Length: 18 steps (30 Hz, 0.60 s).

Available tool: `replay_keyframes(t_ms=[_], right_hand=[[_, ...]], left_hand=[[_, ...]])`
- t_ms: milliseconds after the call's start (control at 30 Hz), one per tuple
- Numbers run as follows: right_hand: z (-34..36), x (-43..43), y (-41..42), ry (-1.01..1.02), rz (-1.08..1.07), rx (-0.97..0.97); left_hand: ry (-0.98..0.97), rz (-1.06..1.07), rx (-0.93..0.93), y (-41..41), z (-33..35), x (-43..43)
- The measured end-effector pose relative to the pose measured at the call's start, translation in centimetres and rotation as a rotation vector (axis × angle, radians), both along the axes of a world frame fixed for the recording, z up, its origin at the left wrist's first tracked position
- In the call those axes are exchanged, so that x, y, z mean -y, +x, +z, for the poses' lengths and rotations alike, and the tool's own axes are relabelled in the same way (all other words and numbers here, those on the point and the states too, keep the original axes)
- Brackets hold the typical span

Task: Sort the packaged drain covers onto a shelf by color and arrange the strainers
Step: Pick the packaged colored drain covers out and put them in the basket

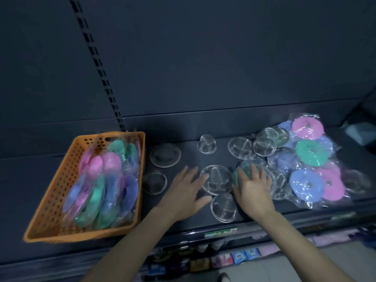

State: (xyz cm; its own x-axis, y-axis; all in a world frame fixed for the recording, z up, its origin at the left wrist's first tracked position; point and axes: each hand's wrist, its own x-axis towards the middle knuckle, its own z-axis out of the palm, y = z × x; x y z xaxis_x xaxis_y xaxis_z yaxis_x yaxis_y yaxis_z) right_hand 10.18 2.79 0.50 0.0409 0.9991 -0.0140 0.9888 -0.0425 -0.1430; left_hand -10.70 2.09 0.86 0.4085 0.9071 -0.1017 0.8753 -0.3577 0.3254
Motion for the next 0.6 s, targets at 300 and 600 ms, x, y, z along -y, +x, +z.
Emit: replay_keyframes(t_ms=[300,600], right_hand=[[-1.0,-2.1,2.7,0.019,0.216,-0.133],[-0.8,-4.5,0.5,-0.056,0.332,-0.402]], left_hand=[[-0.049,0.108,-0.262,2.5,-2.0,-3.3],[0.066,0.25,-0.047,3.4,-1.5,-5.2]])
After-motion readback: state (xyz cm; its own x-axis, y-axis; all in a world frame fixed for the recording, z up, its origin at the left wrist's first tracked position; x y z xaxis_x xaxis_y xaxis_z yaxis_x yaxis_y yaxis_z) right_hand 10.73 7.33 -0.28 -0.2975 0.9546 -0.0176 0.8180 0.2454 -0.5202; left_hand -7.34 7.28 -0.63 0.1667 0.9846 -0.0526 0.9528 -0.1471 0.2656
